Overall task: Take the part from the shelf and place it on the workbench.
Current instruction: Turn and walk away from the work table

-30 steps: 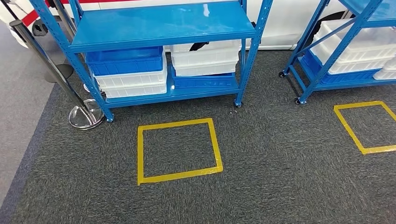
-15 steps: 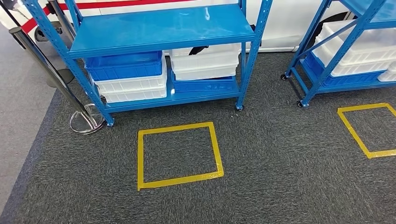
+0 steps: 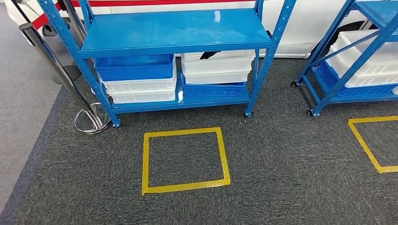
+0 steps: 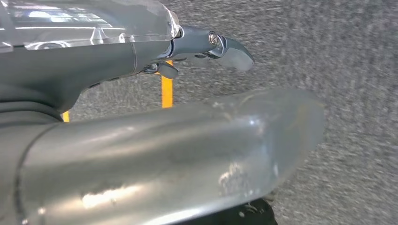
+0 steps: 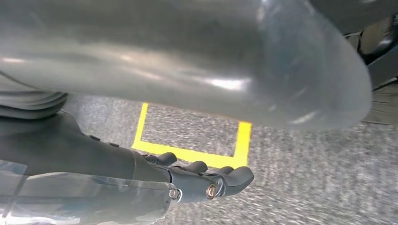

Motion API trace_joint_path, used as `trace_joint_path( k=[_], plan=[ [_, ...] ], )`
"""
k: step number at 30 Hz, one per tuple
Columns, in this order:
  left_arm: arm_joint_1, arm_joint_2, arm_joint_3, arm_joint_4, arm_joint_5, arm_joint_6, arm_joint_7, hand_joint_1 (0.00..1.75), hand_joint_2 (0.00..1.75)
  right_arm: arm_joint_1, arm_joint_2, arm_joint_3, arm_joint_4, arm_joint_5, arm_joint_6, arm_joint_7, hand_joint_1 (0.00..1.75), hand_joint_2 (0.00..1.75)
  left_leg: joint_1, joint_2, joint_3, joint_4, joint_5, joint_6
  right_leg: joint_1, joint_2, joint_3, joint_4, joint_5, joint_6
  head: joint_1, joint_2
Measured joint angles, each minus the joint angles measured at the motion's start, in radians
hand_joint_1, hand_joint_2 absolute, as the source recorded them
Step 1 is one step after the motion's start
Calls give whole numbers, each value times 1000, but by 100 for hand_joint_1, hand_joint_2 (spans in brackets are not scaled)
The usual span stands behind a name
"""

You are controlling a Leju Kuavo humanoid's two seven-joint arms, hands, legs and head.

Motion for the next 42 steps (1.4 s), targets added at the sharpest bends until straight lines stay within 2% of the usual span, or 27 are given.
trace_joint_path(
  k=[1, 3, 5, 7, 9, 11, 12, 15, 16, 17, 19, 21, 23, 25, 27, 28, 29, 31, 32, 33, 35, 36, 37, 38, 39, 40, 42],
  plan=[
    [-1, 0, 0, 0, -1, 0, 0, 0, 0, 0, 0, -2, 0, -1, 0, 0, 0, 0, 0, 1, 3, -1, -6, -5, 4, 0, 9, -31, 8, -8, -1, 0],
    [-4, -1, 0, 0, -2, 0, 0, 0, 0, 0, 0, -6, 0, -1, 0, 0, 0, 0, -2, 1, 11, 4, -8, -17, 8, 1, 12, -47, 1, -18, -2, 0],
    [-5, 0, 0, -1, -3, 0, 0, 0, 0, 2, 2, -10, 0, -1, 0, 0, 0, 0, -4, 3, 5, 41, -2, -27, 1, -1, 33, -57, 11, -25, -2, 0],
    [-5, 2, 0, -3, -5, 0, 0, 0, 0, 2, 4, -13, 0, -1, 0, 0, 0, 0, -2, 4, -51, 139, -9, -37, -5, -4, 54, -67, 4, -34, -9, 0],
    [-6, 2, 0, -3, -7, 0, 0, 0, 0, 2, 4, -15, 0, -1, -1, 0, 0, 0, 4, 5, -133, 253, -58, -47, -6, -4, 66, -69, -8, -40, -15, 0],
    [-3, 2, 0, -3, -8, 0, 0, 0, 0, 2, 4, -16, 0, -1, 0, 0, 0, 0, 10, 6, -182, 292, -95, -52, -6, -2, 81, -69, -24, -38, -16, 0],
    [-1, 2, 0, -3, -9, 0, 0, 0, 0, 3, 5, -16, 0, -1, 1, 0, 0, 0, 11, 6, -185, 268, -84, -52, -7, -1, 92, -69, -33, -36, -16, 0],
    [2, 3, 0, -3, -10, -1, 0, 0, 0, 5, 6, -18, 0, -1, 3, 0, 0, 0, 10, 11, -138, 93, 32, -44, -8, -2, 125, -67, -62, -24, -15, 0],
    [2, 3, 0, -3, -10, -1, 1, 0, 0, 4, 6, -19, 0, -1, 3, 0, 0, 0, 8, 14, -126, 54, 55, -40, -8, -2, 133, -67, -71, -17, -15, 0],
    [2, 3, 0, -3, -11, -1, 1, 0, 0, 2, 6, -19, 0, -1, 3, 0, 0, 0, 5, 16, -119, 35, 66, -33, -7, -3, 140, -68, -78, -9, -14, 0],
    [1, 3, 0, -3, -12, -1, 2, 0, 0, -1, 6, -19, 0, -1, 3, 0, 0, 0, 3, 16, -107, 30, 58, -16, -7, -2, 148, -56, -76, 7, -14, 0],
    [1, 2, 0, -3, -12, -1, 2, 0, 0, -4, 6, -20, 0, -1, 3, 0, 0, 0, 6, 13, -85, 21, 54, -1, -8, -1, 123, 11, -59, 18, -11, 0],
    [0, 2, 0, -4, -12, -1, 1, 0, 0, -6, 6, -20, 0, -1, 3, 0, 0, 0, 7, 12, -66, 16, 43, 10, -10, 0, 42, 130, -68, 23, -7, 0],
    [0, 3, 0, -4, -12, -1, 1, 0, 0, -5, 6, -20, 0, -1, 4, 0, 0, 0, 5, 9, -49, 15, 25, 14, -9, 1, -48, 227, -129, 25, -5, 0],
    [3, 3, 0, -4, -12, -1, 2, 0, 0, 0, 6, -20, 0, -1, 4, 0, 0, 0, 2, 4, -22, 15, 2, 14, -8, 1, -99, 235, -183, 22, -4, 0],
    [4, 3, 0, -4, -12, -2, 2, 0, 0, 2, 6, -20, 0, -1, 4, 0, 0, 0, 0, 1, -6, 14, -11, 14, -5, 1, -105, 203, -181, 18, -4, 0],
    [6, 2, 0, -4, -12, -2, 3, 0, 0, 5, 6, -20, 0, -1, 4, 0, 0, 0, -2, 0, 10, 14, -24, 13, -1, 1, -104, 150, -148, 11, -4, 0],
    [7, -2, 0, -4, -15, -3, 5, 0, 0, 10, 4, -21, 0, -1, 4, 0, 0, 0, -5, -2, 37, 13, -51, 9, 14, 6, -95, 38, -21, -13, -4, 0],
    [6, -3, 0, -4, -17, -4, 6, 0, 0, 11, 2, -22, 0, -1, 4, 0, 0, 0, -6, -3, 49, 9, -65, 6, 20, 11, -88, 2, 30, -22, -4, 0],
    [5, -5, 0, -4, -18, -4, 7, 0, 0, 12, 1, -22, 0, -1, 4, 1, 0, 0, -8, -5, 65, 7, -71, 1, 23, 16, -79, -19, 57, -27, -4, 0],
    [1, -4, 0, -4, -20, -4, 8, 0, 0, 12, 3, -23, 0, -1, 7, 1, 0, 0, -11, -6, 80, 27, -58, -10, 19, 20, -45, -36, 50, -33, -4, 0],
    [0, -3, 0, -5, -21, -4, 9, 0, 0, 12, 5, -23, 0, -1, 8, 2, 0, 0, -12, -5, 69, 68, -35, -16, 15, 19, -25, -46, 45, -36, -5, 0],
    [-1, -2, 0, -5, -21, -4, 9, 0, 0, 11, 7, -24, 0, -1, 9, 2, 0, 0, -11, -3, 39, 125, -16, -23, 11, 18, -5, -53, 37, -40, -8, 0],
    [-3, -2, 0, -5, -22, -4, 9, 0, 0, 10, 8, -25, 0, -1, 10, 2, 0, 0, -10, 0, 0, 190, -14, -28, 8, 17, 14, -59, 29, -42, -9, 0],
    [-4, -2, 0, -5, -23, -4, 9, 0, 0, 9, 8, -26, 0, -1, 11, 2, 0, 0, -7, 2, -42, 251, -33, -32, 6, 16, 33, -64, 15, -44, -11, 0],
    [-5, -2, 0, -5, -24, -4, 9, 0, 0, 8, 8, -28, 0, 0, 12, 2, 0, 0, -4, 3, -82, 291, -76, -37, 5, 16, 51, -67, 1, -45, -13, 0],
    [-1, -2, 0, -5, -27, -4, 9, 0, 0, 8, 9, -31, 0, 0, 14, 2, 0, 0, 2, 4, -139, 305, -181, -46, 3, 19, 93, -70, -32, -43, -12, 0]
  ],
)
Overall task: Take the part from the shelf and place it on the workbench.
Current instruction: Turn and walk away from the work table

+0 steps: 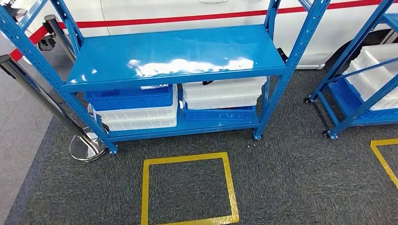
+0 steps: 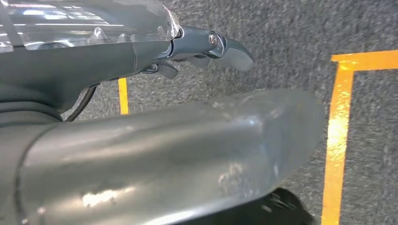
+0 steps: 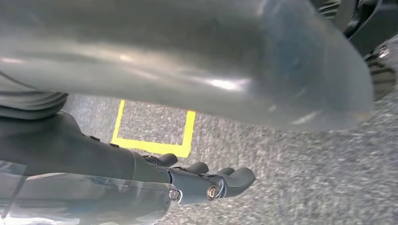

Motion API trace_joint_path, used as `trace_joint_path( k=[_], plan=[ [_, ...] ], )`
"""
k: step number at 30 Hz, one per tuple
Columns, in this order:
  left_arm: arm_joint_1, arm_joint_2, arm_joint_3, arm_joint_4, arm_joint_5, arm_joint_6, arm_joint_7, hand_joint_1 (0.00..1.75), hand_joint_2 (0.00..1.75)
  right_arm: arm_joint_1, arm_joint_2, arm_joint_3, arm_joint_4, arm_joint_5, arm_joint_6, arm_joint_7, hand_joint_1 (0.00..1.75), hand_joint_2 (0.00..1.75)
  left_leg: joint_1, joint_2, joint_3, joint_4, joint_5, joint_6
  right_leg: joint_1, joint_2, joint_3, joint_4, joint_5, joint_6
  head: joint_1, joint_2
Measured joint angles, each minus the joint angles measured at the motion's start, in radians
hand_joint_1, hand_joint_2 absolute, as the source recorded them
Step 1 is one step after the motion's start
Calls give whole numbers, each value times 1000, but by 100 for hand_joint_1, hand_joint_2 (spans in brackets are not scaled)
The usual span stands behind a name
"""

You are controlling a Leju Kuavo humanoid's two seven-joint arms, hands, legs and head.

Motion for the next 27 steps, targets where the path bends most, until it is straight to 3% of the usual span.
trace_joint_path(
  k=[1, 2, 3, 5, 6, 7, 9, 11, 12, 14, 15, 16, 17, 18, 20, 21, 22, 25, 27],
  plan=[
    [2, 0, 0, 0, -1, 0, 0, 0, 0, 1, 0, -1, 0, 1, 0, 0, 0, 0, 1, 0, -17, -25, -27, -3, -1, 1, 23, 0, -18, 2, 0, 0],
    [5, 0, 0, 0, -2, 0, 0, 0, 0, 2, 1, -2, 0, 1, 1, 0, 0, 0, 2, 0, -28, -64, -19, -2, -2, 2, 45, 0, -36, 4, 0, 0],
    [9, 0, 1, 0, -2, 0, 0, 0, 0, 4, 1, -3, 0, 1, 2, 0, 0, 0, 2, 1, -38, -115, 39, 3, -2, 2, 65, -1, -55, 7, 0, 0],
    [17, 1, 3, 0, -3, 0, 0, 0, 0, 4, 3, -6, 1, 2, 3, 1, 0, 0, -3, 2, -51, -203, 205, 18, 1, 5, 99, 4, -94, 16, 0, 0],
    [18, 2, 3, 0, -3, 0, 1, 0, 0, 3, 4, -7, 1, 2, 3, 2, 0, 0, -5, 2, -50, -226, 263, 26, 1, 6, 116, 5, -110, 22, 1, 0],
    [17, 2, 4, 0, -3, 1, 1, 0, 0, 0, 5, -7, 2, 2, 3, 3, 0, 0, -8, 1, -44, -234, 280, 33, 2, 8, 128, 12, -115, 30, 1, 0],
    [9, 2, 4, 0, -4, 1, 1, 0, 0, -9, 5, -8, 2, 2, 2, 5, 0, 0, -5, 0, -14, -242, 263, 48, 2, 6, 112, 70, -83, 42, 2, 0],
    [2, 2, 4, 0, -5, 4, 1, 0, 0, -16, 5, -8, 2, 3, 2, 4, 0, 0, -1, 0, 21, -261, 250, 59, 1, 1, 35, 193, -47, 51, 6, 0],
    [1, 2, 5, 0, -6, 6, 2, 0, 0, -17, 5, -9, 2, 4, 2, 4, 0, 0, 1, 1, 39, -270, 242, 62, -2, -3, -9, 248, -58, 56, 8, 0],
    [1, 2, 5, 0, -10, 11, 5, 0, 0, -16, 5, -10, 2, 5, 2, 5, 0, 0, 2, 0, 76, -283, 222, 65, -8, -6, -82, 297, -143, 66, 11, 0],
    [1, 2, 5, 0, -12, 13, 7, 0, 0, -14, 5, -12, 2, 5, 2, 5, 0, 0, 3, -3, 96, -287, 210, 63, -11, -7, -108, 294, -189, 70, 11, 0],
    [2, 2, 5, 0, -15, 16, 8, 0, 0, -12, 5, -13, 2, 6, 2, 6, 0, 0, 4, -6, 115, -289, 196, 61, -12, -8, -126, 273, -214, 73, 12, 0],
    [3, 2, 5, 0, -17, 19, 9, 0, 0, -10, 5, -14, 2, 6, 2, 6, 0, 0, 5, -9, 134, -291, 181, 58, -12, -9, -137, 236, -204, 72, 13, 0],
    [4, 2, 5, 0, -20, 22, 11, 0, 0, -7, 5, -15, 2, 7, 2, 6, 0, 0, 5, -10, 151, -291, 166, 54, -12, -10, -143, 185, -152, 67, 14, 0],
    [5, 0, 6, 0, -28, 23, 14, 0, 0, 0, 5, -17, 2, 8, 2, 6, 0, 0, 3, -11, 181, -288, 135, 44, -6, -10, -152, 92, 5, 52, 15, 0],
    [4, 0, 6, 0, -32, 23, 16, 0, 0, 0, 5, -18, 2, 8, 2, 7, 0, 0, 2, -11, 190, -291, 122, 38, -3, -9, -154, 69, 61, 45, 15, 0],
    [4, 0, 6, 0, -36, 22, 18, 0, 0, 0, 6, -19, 2, 9, 2, 7, 0, 0, 1, -12, 198, -289, 116, 32, -1, -7, -153, 59, 84, 41, 14, 0],
    [1, 0, 5, 0, -40, 22, 23, 0, 0, -4, 6, -20, 2, 12, 2, 8, 0, 0, 2, -10, 199, -261, 120, 16, -4, -4, -125, 38, 77, 23, 11, 0],
    [-2, 0, 5, 0, -39, 22, 24, 0, 0, -5, 6, -21, 1, 14, 2, 8, 0, 0, 5, -5, 157, -180, 90, 7, -5, -5, -104, 24, 69, 10, 9, 0]
  ],
)
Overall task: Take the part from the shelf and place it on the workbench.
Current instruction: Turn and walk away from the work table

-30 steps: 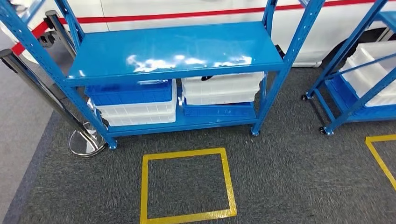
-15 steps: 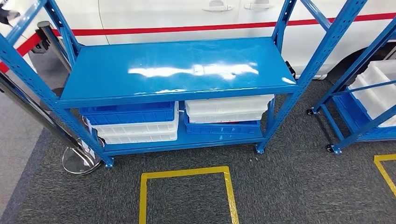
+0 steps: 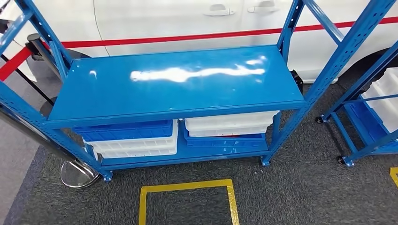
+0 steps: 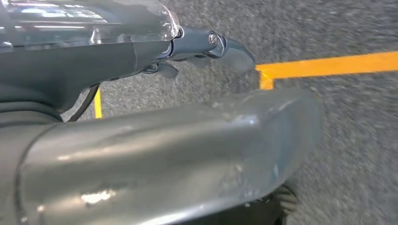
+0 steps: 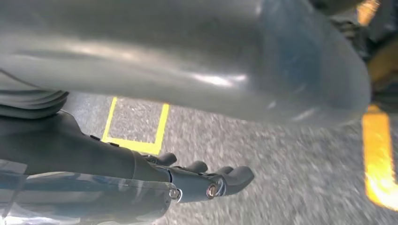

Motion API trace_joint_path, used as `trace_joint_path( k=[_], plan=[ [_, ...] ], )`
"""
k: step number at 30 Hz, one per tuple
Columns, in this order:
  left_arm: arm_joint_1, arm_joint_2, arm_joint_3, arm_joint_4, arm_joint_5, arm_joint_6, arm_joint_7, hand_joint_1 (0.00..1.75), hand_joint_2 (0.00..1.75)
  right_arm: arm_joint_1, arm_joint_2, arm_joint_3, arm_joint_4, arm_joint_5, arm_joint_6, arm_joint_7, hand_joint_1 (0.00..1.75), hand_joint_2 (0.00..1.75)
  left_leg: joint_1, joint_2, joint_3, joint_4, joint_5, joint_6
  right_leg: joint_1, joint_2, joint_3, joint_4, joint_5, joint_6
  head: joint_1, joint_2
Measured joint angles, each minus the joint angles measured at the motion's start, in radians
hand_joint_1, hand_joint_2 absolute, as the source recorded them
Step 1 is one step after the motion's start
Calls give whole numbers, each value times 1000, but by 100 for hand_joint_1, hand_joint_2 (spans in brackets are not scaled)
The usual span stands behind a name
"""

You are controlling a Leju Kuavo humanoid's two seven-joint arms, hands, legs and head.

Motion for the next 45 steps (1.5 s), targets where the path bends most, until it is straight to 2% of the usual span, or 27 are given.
trace_joint_path(
  k=[2, 3, 4, 5, 7, 8, 9, 11, 13, 14, 15, 17, 18, 19, 20, 22, 23, 24, 25, 27, 35, 36, 39, 40, 45],
  plan=[
    [-2, 0, 0, 0, 1, 0, -1, 0, 0, -2, 0, -2, 0, 3, 0, 0, 0, 0, 2, 3, -69, 103, -58, -8, 2, -1, 13, -3, -11, -7, -1, 0],
    [-1, 0, 0, 0, 1, 1, -1, 0, 0, -3, 0, -3, 0, 5, 0, 0, 0, 0, 2, 3, -98, 133, -74, -10, 4, 0, 20, -3, -17, -9, -1, 0],
    [0, 0, 1, 0, 1, 1, -2, 0, 0, -3, 0, -4, 0, 6, 0, 0, 0, 0, 3, 4, -113, 133, -66, -11, 5, 1, 27, -3, -23, -9, -1, 0],
    [0, 0, 1, 0, 1, 1, -2, 0, 0, -3, 0, -4, 0, 7, 0, 0, 0, 0, 3, 4, -114, 102, -34, -9, 6, 1, 35, -3, -29, -9, -1, 0],
    [1, 1, 2, 0, 1, 2, -3, 0, 0, -3, 2, -6, 0, 8, 1, 0, 0, 0, 0, 5, -92, -11, 62, 3, 8, 2, 52, -3, -39, -6, 0, 0],
    [0, 2, 2, 0, 1, 2, -3, 0, 0, -3, 3, -6, 0, 8, 1, 0, 0, 0, -3, 5, -83, -59, 84, 11, 9, 3, 55, -2, -42, -4, 0, 0],
    [-1, 3, 3, 0, 1, 2, -3, 0, 0, -4, 5, -7, 0, 9, 1, 0, 0, 0, -7, 6, -80, -87, 96, 18, 10, 3, 56, -1, -45, 0, 0, 0],
    [0, 3, 6, 0, 1, 3, -3, 0, 0, -6, 6, -9, 0, 10, 0, 1, 0, 0, -10, 5, -82, -100, 99, 28, 11, 4, 55, -2, -47, 11, -2, 0],
    [2, 1, 8, 0, 1, 3, -3, 0, 0, -7, 5, -10, 0, 11, 0, 1, 0, 0, -2, 7, -73, -115, 123, 39, 12, 3, 56, 5, -58, 22, -1, 0],
    [2, 0, 8, 0, 1, 3, -3, 0, 0, -7, 4, -10, 0, 11, 0, 1, 0, 0, 2, 9, -69, -123, 129, 44, 11, 2, 48, 28, -76, 28, 2, 0],
    [1, -1, 9, 0, 1, 3, -3, 0, 0, -7, 4, -10, 0, 12, 0, 0, 0, 0, 5, 10, -66, -129, 134, 48, 9, 1, 29, 69, -103, 34, 5, 0],
    [1, 0, 10, 0, 1, 3, -3, 0, 0, -7, 4, -10, 0, 12, 0, 0, 0, 0, 5, 12, -66, -131, 135, 51, 0, -1, -31, 190, -163, 44, 9, 0],
    [1, 0, 11, 0, 1, 4, -3, 0, 0, -7, 4, -11, 0, 12, 0, 0, 0, 0, 6, 12, -66, -131, 135, 50, -5, -2, -55, 237, -176, 49, 9, 0],
    [1, 0, 12, 0, 1, 4, -3, 0, 0, -7, 4, -11, 0, 13, 0, 0, 0, 44, 6, 12, -65, -130, 133, 48, -11, -3, -65, 254, -171, 54, 9, 0],
    [1, 0, 14, 0, 1, 5, -3, 0, 0, -6, 4, -11, 0, 13, 0, 0, 0, 87, 8, 12, -63, -130, 131, 45, -16, -5, -56, 232, -146, 59, 9, 0],
    [2, -1, 17, 0, 1, 7, -1, 0, 0, -6, 4, -11, 0, 14, -8, 0, 0, 175, 11, 10, -58, -125, 124, 35, -26, -8, 4, 107, -78, 68, 9, 0],
    [1, 0, 18, -1, 1, 9, 1, 0, 0, -7, 7, -11, 0, 14, -15, 0, 0, 175, 10, 10, -60, -117, 116, 30, -29, -7, 30, 49, -55, 70, 11, 0],
    [1, 2, 19, -1, 1, 11, 3, 0, 0, -8, 10, -12, 1, 13, -25, 1, 0, 131, 7, 9, -62, -111, 111, 29, -31, -5, 46, 13, -46, 67, 11, 0],
    [1, 3, 20, -2, 2, 14, 4, 0, 0, -9, 13, -14, 1, 12, -34, 1, 0, 87, 3, 9, -65, -107, 106, 28, -31, -3, 51, 0, -48, 64, 9, 0],
    [-1, 4, 22, -3, 2, 16, 6, 0, 0, -11, 15, -18, 1, 7, -46, -2, 0, 0, 1, 8, -64, -108, 106, 30, -28, -2, 50, 1, -51, 53, 4, 0],
    [-1, 3, 34, -3, 0, 25, 9, 0, 0, -12, 16, -30, 1, 6, -70, -10, 0, 0, 9, 8, -58, -121, 111, 8, -17, -2, 51, 2, -53, 40, 2, 0],
    [-2, 3, 36, -3, -1, 28, 9, 0, 44, -12, 16, -32, 1, 6, -70, -10, 0, 0, 10, 8, -58, -121, 111, 7, -17, -2, 51, 2, -53, 39, 3, 0],
    [-2, 3, 40, -3, -7, 39, 21, 0, 175, -12, 16, -36, 1, 7, -67, -8, 0, 131, 10, 8, -58, -121, 112, 3, -17, -2, 51, 2, -53, 39, 3, 0],
    [-2, 3, 41, -3, -8, 42, 27, 0, 175, -12, 16, -37, 1, 9, -67, -5, 0, 175, 10, 8, -58, -121, 112, 3, -17, -2, 52, 2, -53, 39, 3, 0],
    [2, 3, 8, -7, 29, 44, 56, 0, 175, -9, 15, 1, -1, -3, -72, 20, 0, 175, 7, 8, -58, -121, 111, 2, -16, -2, 52, 1, -53, 39, 3, 0]
  ],
)
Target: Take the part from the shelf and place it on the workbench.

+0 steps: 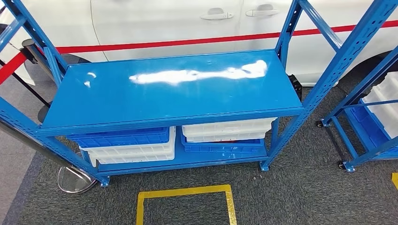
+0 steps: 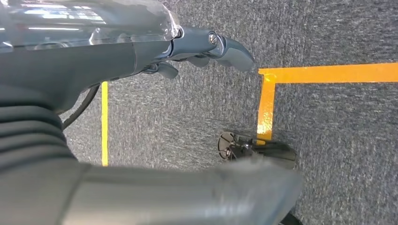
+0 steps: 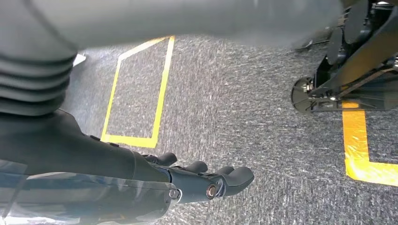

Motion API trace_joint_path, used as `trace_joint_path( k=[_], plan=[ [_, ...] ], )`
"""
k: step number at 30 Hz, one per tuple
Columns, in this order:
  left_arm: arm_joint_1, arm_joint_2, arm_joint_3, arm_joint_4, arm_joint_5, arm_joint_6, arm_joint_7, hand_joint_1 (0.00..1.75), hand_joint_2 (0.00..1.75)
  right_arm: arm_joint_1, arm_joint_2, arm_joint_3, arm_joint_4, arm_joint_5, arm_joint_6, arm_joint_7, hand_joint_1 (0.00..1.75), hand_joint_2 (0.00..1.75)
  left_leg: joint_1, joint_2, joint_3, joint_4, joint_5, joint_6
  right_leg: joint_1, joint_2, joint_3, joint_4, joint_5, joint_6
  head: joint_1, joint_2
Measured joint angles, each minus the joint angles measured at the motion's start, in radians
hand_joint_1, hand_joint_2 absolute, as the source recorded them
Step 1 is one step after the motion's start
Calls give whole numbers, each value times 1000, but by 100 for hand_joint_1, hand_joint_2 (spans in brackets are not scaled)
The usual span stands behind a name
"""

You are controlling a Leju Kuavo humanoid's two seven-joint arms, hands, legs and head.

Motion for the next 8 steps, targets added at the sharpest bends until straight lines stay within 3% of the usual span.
trace_joint_path(
  k=[8],
  plan=[
    [16, 8, -115, -14, 127, -10, 37, 0, 175, 14, -9, 120, -14, -138, 0, 1, 0, 175, -1, 0, 0, 2, -1, 0, 0, 0, 1, -1, 0, 0, 0, 0]
  ],
)
